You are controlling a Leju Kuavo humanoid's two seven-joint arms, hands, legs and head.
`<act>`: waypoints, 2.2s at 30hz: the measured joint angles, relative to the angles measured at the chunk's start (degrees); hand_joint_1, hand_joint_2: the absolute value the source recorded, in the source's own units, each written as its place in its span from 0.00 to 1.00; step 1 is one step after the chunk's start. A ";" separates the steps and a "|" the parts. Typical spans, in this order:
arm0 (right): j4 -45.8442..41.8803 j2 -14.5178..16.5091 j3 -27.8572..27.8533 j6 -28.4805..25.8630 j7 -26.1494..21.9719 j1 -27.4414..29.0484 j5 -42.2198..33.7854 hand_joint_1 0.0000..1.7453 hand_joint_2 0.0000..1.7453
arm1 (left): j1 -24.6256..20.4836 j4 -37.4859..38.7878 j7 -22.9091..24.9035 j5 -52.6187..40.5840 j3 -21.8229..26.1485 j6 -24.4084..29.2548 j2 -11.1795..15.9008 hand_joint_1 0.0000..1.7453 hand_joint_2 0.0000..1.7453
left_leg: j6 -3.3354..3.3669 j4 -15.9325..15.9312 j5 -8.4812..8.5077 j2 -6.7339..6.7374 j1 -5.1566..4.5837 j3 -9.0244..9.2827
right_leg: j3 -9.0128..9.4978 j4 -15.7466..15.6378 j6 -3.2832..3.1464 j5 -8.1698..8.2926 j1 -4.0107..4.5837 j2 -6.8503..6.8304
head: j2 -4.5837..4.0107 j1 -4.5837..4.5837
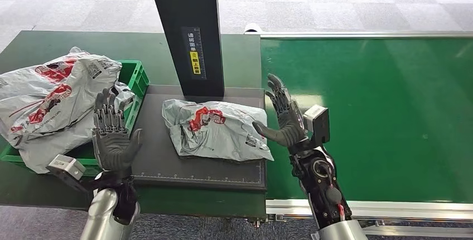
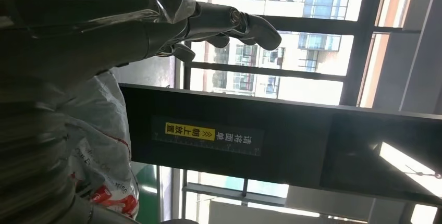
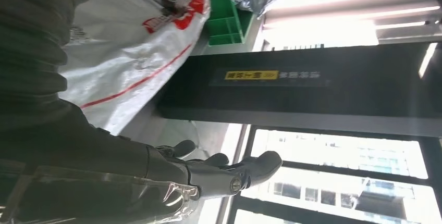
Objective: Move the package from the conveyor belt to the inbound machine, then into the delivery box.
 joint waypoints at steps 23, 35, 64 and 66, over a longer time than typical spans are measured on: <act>-1.11 1.87 -5.73 -15.26 15.19 8.26 18.97 0.00 1.00 | 2.24 -0.79 6.46 -13.81 -1.93 -3.75 -0.01 0.00 1.00 | -0.01 0.00 0.01 0.05 0.00 0.03 | 0.00 0.01 0.00 0.00 0.00 0.05 | 0.00 0.00; -0.82 2.25 -5.93 -13.58 16.40 8.59 21.23 0.00 1.00 | 0.01 1.85 10.40 -32.49 -5.30 3.67 0.49 0.00 1.00 | -0.01 0.00 0.01 0.04 0.00 0.03 | 0.00 0.00 -0.01 0.01 0.00 0.04 | -0.01 0.01; 1.33 4.77 -8.32 -8.88 16.30 8.20 25.28 0.00 1.00 | -20.81 33.09 41.75 -75.14 -15.31 4.49 -2.51 0.00 1.00 | -0.01 0.00 0.01 0.03 0.00 0.09 | 0.13 0.01 -0.01 0.02 0.00 0.03 | -0.01 0.00; 1.60 4.90 -8.50 -8.84 16.30 7.93 25.50 0.00 1.00 | -22.08 35.18 42.77 -75.64 -15.29 3.48 -2.85 0.00 1.00 | -0.01 -0.01 0.01 0.02 0.00 0.22 | 0.27 0.00 -0.01 0.01 0.00 0.02 | -0.01 0.00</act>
